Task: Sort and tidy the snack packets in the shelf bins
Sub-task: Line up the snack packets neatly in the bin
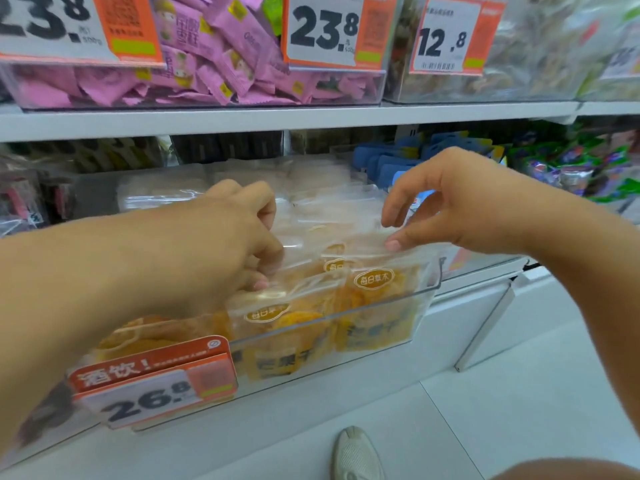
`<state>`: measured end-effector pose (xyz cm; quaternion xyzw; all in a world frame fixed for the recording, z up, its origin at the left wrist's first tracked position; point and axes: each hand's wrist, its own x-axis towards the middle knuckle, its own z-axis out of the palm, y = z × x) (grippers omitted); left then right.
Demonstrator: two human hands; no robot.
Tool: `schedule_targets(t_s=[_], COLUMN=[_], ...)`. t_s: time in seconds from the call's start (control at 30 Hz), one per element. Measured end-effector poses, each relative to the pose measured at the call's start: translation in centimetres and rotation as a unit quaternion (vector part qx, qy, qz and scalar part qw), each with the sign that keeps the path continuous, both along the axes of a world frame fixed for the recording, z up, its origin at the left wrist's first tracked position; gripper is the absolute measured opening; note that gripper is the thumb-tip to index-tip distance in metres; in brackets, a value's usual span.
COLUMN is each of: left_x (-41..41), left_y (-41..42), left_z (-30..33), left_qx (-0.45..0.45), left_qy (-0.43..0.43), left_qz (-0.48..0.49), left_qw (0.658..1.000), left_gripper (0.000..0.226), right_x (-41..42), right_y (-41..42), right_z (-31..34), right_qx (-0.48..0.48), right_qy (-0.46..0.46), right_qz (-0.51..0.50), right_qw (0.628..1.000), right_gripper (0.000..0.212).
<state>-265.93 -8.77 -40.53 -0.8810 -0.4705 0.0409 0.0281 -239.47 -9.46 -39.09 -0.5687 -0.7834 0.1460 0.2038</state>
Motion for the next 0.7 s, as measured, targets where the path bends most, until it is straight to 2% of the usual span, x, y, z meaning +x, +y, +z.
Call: schedule_targets(t_s=[0.13, 0.23, 0.33, 0.4, 0.43, 0.57, 0.7], left_x=[0.2, 0.0, 1.1, 2.2, 2.9, 4.7, 5.5], left_y=[0.0, 0.1, -0.3, -0.6, -0.8, -1.0, -1.2], left_z=[-0.4, 0.2, 0.7, 0.6, 0.5, -0.5, -0.8], left_qx=[-0.002, -0.062, -0.064, -0.025, -0.004, 0.042, 0.089], left_qy=[0.034, -0.003, -0.14, -0.244, -0.262, -0.211, -0.236], left_qz=[-0.019, -0.021, -0.016, -0.02, -0.02, -0.021, 0.022], left_qw=[0.999, 0.998, 0.988, 0.969, 0.965, 0.976, 0.968], left_gripper=[0.014, 0.016, 0.032, 0.043, 0.044, 0.046, 0.024], right_x=[-0.7, -1.1, -0.8, -0.9, -0.8, -0.1, 0.2], right_y=[0.8, 0.9, 0.8, 0.4, 0.2, -0.5, -0.2], right_z=[-1.1, -1.0, -0.5, -0.2, 0.0, 0.6, 0.1], right_qx=[0.002, 0.032, 0.032, 0.028, 0.038, 0.073, 0.041], right_qy=[-0.055, -0.087, -0.1, -0.081, -0.067, -0.039, -0.064], right_qz=[0.027, 0.04, 0.035, 0.04, 0.037, 0.013, -0.013], right_qw=[0.998, 0.995, 0.994, 0.996, 0.996, 0.996, 0.997], right_gripper=[0.007, 0.009, 0.022, 0.028, 0.029, 0.019, 0.016])
